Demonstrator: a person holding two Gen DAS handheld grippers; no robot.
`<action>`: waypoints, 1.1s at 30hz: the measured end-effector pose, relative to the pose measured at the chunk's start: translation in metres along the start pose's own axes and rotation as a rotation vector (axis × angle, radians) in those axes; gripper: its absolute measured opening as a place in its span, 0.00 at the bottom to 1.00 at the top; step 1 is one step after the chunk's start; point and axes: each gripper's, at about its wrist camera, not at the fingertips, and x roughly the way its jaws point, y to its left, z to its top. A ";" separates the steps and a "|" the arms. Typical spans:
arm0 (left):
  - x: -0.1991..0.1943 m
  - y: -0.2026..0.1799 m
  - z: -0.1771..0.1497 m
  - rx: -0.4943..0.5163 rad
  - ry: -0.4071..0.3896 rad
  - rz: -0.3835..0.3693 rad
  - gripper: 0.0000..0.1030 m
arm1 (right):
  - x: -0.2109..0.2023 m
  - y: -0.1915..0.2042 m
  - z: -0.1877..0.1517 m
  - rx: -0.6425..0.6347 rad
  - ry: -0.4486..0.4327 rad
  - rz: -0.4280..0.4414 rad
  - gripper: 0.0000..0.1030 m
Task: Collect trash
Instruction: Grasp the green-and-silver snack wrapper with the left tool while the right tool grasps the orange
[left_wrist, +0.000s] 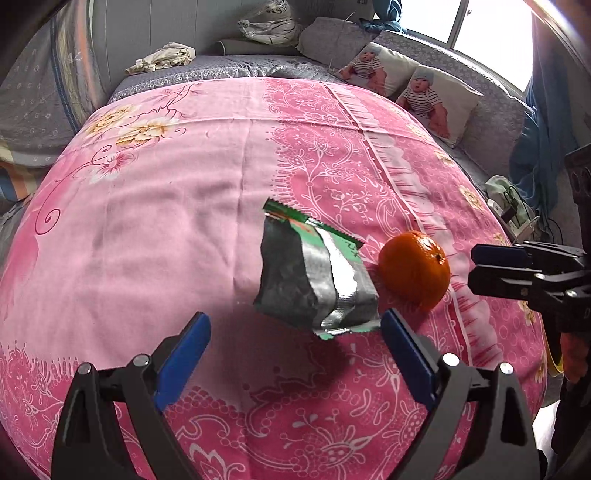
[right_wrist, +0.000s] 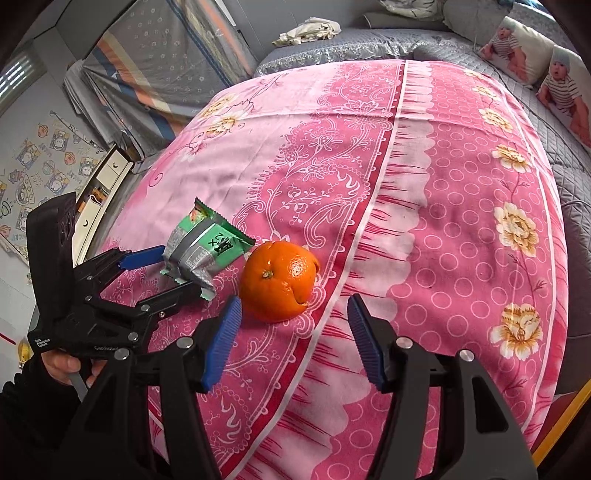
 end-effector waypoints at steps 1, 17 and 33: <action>0.001 0.002 0.002 -0.005 0.001 0.001 0.87 | 0.002 0.000 0.001 -0.001 0.005 0.002 0.55; 0.017 0.016 0.037 -0.050 0.000 -0.020 0.87 | 0.022 0.006 0.009 -0.018 0.045 0.003 0.59; 0.029 0.040 0.038 -0.100 0.045 0.026 0.39 | 0.050 0.024 0.015 -0.075 0.090 -0.032 0.57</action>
